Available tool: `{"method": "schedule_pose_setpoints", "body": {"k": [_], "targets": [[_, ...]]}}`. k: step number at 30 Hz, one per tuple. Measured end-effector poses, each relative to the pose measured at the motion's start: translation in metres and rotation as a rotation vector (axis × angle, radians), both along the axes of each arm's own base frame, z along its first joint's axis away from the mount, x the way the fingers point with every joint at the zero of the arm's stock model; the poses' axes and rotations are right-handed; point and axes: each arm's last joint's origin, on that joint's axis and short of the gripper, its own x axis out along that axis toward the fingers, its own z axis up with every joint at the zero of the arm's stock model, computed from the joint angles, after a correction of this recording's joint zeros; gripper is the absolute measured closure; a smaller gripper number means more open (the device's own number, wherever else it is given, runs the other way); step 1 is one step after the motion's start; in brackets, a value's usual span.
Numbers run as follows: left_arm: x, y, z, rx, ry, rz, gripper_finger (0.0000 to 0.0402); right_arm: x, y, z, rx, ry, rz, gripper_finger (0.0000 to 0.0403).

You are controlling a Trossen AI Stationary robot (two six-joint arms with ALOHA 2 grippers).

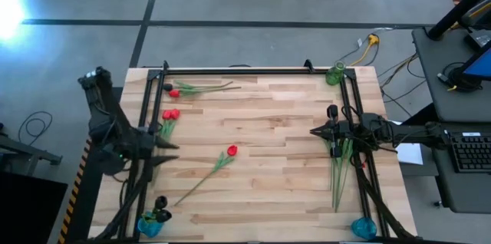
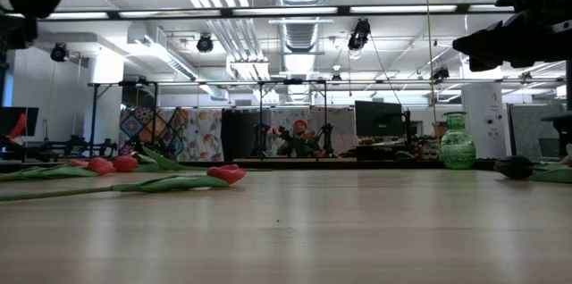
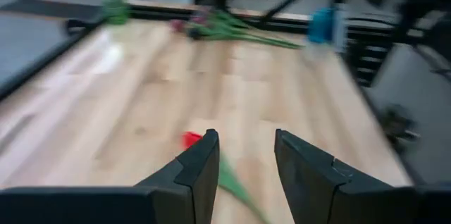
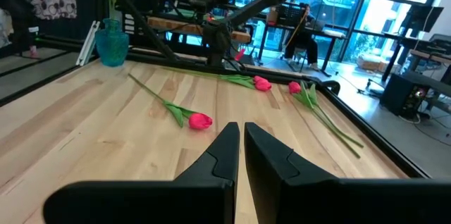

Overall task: Sort flowers into vase by color
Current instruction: Put the black tulip into the left blue vase

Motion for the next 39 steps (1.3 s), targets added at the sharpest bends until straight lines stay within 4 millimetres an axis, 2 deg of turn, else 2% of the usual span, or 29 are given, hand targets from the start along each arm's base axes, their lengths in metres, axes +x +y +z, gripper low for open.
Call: {"method": "schedule_pose_setpoints", "body": {"k": [10, 18, 23, 28, 33, 39], "targets": [[0.023, 0.039, 0.003, 0.047, 0.048, 0.395, 0.0277, 0.0, 0.0, 0.0, 0.0, 0.0, -0.001, 0.0385], [0.031, 0.071, 0.001, 0.079, 0.076, 0.689, 0.0277, 0.0, 0.0, 0.0, 0.0, 0.0, 0.0, 0.0385], [0.038, 0.09, 0.005, 0.005, 0.03, 0.869, 0.0277, 0.0, 0.0, 0.0, 0.0, 0.0, 0.0, 0.0385], [0.061, 0.109, -0.003, -0.086, 0.056, 0.934, 0.0279, 0.0, 0.0, 0.0, 0.0, 0.0, 0.0, 0.0385], [0.085, 0.127, -0.01, -0.229, -0.053, 1.075, 0.0278, 0.0, 0.0, 0.0, 0.0, 0.0, 0.0, 0.0385], [0.103, 0.142, -0.021, -0.21, -0.109, 1.241, 0.0278, 0.0, 0.0, 0.0, 0.0, 0.0, 0.0, 0.0385]]}}
